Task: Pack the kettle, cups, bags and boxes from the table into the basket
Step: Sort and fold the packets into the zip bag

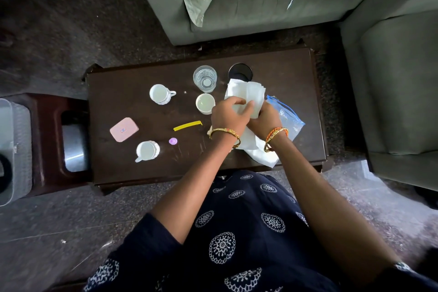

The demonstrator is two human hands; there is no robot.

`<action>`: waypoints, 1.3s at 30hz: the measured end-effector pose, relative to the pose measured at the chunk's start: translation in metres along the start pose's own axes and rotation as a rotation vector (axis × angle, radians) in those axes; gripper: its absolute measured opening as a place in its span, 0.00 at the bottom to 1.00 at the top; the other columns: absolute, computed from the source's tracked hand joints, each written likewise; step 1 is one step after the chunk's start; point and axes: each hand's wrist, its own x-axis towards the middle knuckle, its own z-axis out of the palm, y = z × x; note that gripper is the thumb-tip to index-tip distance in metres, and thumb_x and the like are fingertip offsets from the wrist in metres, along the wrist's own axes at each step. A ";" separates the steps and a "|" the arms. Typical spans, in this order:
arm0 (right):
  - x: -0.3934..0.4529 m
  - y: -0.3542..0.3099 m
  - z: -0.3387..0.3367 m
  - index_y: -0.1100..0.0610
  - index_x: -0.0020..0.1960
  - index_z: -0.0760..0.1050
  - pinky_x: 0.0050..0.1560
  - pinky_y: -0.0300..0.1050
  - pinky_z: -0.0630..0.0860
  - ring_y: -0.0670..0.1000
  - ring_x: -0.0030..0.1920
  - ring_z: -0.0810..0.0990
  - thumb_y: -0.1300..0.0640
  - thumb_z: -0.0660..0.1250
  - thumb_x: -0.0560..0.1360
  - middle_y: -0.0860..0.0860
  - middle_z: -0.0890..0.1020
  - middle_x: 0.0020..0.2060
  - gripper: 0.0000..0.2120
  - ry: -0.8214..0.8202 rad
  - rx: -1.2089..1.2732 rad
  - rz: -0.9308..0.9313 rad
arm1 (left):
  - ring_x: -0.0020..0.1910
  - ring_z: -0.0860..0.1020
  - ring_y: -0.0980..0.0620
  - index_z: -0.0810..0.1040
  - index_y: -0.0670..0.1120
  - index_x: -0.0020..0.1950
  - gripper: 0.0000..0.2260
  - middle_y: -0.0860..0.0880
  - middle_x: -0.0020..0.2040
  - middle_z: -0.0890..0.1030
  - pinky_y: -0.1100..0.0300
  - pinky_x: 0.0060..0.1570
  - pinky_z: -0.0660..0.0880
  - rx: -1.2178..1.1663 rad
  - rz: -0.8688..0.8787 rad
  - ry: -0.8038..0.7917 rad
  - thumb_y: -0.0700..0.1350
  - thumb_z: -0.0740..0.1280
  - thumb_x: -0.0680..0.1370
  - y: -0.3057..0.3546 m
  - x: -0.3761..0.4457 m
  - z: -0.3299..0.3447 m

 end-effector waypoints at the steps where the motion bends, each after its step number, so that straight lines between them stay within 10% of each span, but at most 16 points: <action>1: -0.001 0.000 -0.002 0.61 0.54 0.75 0.36 0.40 0.69 0.52 0.41 0.75 0.58 0.68 0.72 0.52 0.77 0.40 0.13 -0.014 0.024 -0.010 | 0.48 0.81 0.46 0.83 0.41 0.48 0.12 0.44 0.47 0.85 0.57 0.50 0.76 -0.001 0.007 -0.004 0.49 0.70 0.73 0.000 0.000 0.000; 11: -0.005 -0.001 -0.019 0.55 0.59 0.74 0.42 0.43 0.79 0.50 0.46 0.82 0.47 0.66 0.69 0.53 0.82 0.48 0.21 -0.215 0.478 0.093 | 0.41 0.75 0.48 0.80 0.36 0.45 0.12 0.39 0.43 0.81 0.60 0.42 0.69 -0.122 -0.070 -0.161 0.45 0.64 0.78 -0.001 0.013 -0.012; 18: 0.001 0.007 -0.016 0.55 0.44 0.76 0.49 0.54 0.78 0.58 0.44 0.80 0.60 0.69 0.72 0.54 0.81 0.42 0.03 0.013 0.652 0.316 | 0.31 0.67 0.54 0.74 0.38 0.43 0.08 0.49 0.32 0.71 0.74 0.25 0.63 -0.229 -0.097 -0.154 0.42 0.62 0.78 -0.012 0.023 -0.020; 26: 0.003 0.017 -0.024 0.61 0.53 0.76 0.47 0.55 0.80 0.58 0.47 0.82 0.64 0.73 0.68 0.57 0.82 0.48 0.14 -0.112 0.786 0.336 | 0.53 0.78 0.50 0.63 0.46 0.68 0.26 0.48 0.56 0.77 0.54 0.56 0.77 -0.533 -0.392 -0.186 0.47 0.70 0.74 -0.023 0.033 -0.028; 30: 0.001 0.021 -0.018 0.61 0.53 0.76 0.50 0.56 0.79 0.60 0.49 0.81 0.67 0.74 0.66 0.59 0.82 0.50 0.16 -0.135 0.785 0.326 | 0.51 0.81 0.44 0.78 0.44 0.55 0.15 0.43 0.51 0.83 0.41 0.59 0.76 -0.487 -0.434 -0.460 0.44 0.74 0.70 -0.035 0.027 -0.026; 39: 0.008 0.038 0.007 0.53 0.42 0.76 0.48 0.55 0.79 0.58 0.44 0.81 0.67 0.76 0.64 0.55 0.81 0.40 0.14 -0.200 0.580 0.330 | 0.51 0.80 0.42 0.79 0.43 0.54 0.13 0.40 0.52 0.81 0.45 0.57 0.77 -0.511 -0.444 -0.724 0.35 0.72 0.71 -0.063 0.027 -0.005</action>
